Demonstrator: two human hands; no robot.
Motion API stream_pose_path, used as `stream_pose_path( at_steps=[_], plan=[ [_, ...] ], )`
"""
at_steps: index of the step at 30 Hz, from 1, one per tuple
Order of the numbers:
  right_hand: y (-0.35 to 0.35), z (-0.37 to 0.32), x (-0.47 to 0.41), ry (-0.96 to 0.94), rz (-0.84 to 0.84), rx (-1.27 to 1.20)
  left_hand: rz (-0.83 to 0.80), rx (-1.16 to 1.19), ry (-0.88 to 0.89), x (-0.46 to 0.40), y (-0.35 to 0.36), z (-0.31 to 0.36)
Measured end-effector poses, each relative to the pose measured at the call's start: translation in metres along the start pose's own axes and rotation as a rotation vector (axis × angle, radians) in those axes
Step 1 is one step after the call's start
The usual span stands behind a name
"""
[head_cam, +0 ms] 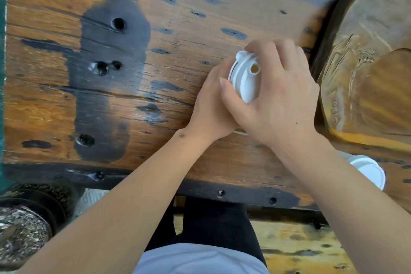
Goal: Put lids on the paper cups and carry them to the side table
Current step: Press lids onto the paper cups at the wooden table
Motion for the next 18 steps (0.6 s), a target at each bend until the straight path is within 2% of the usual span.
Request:
stream_pose_path(
  at_steps=[2, 5, 9, 12, 14, 18],
  plan=[
    [0.001, 0.000, 0.000, 0.003, 0.015, 0.021, 0.030, 0.020, 0.058, -0.001, -0.002, 0.003],
    [0.001, -0.004, 0.000, -0.013, 0.029, 0.072, 0.017, 0.054, 0.034, 0.001, 0.001, 0.001],
    [0.004, -0.006, 0.001, -0.036, -0.041, 0.182, 0.029, 0.055, 0.054, -0.003, 0.000, -0.001],
    [0.003, -0.004, 0.000, -0.083, -0.110, 0.241, 0.005, -0.038, 0.090, -0.004, 0.004, 0.000],
    [-0.001, -0.007, -0.001, -0.222, -0.150, 0.249, -0.042, -0.181, 0.155, -0.004, 0.005, 0.005],
    [-0.003, -0.013, -0.002, -0.587, -0.221, 0.244, -0.076, -0.431, 0.140, -0.013, 0.002, 0.009]
  ],
)
Point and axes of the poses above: each hand's wrist, its own x-axis away from the middle knuckle, its own y-axis out of the palm, z = x × y, the point moved 7 cm from there along -x, towards the middle knuckle, and after that the axes turned 10 degrees about -z, right-handed, at the moved point
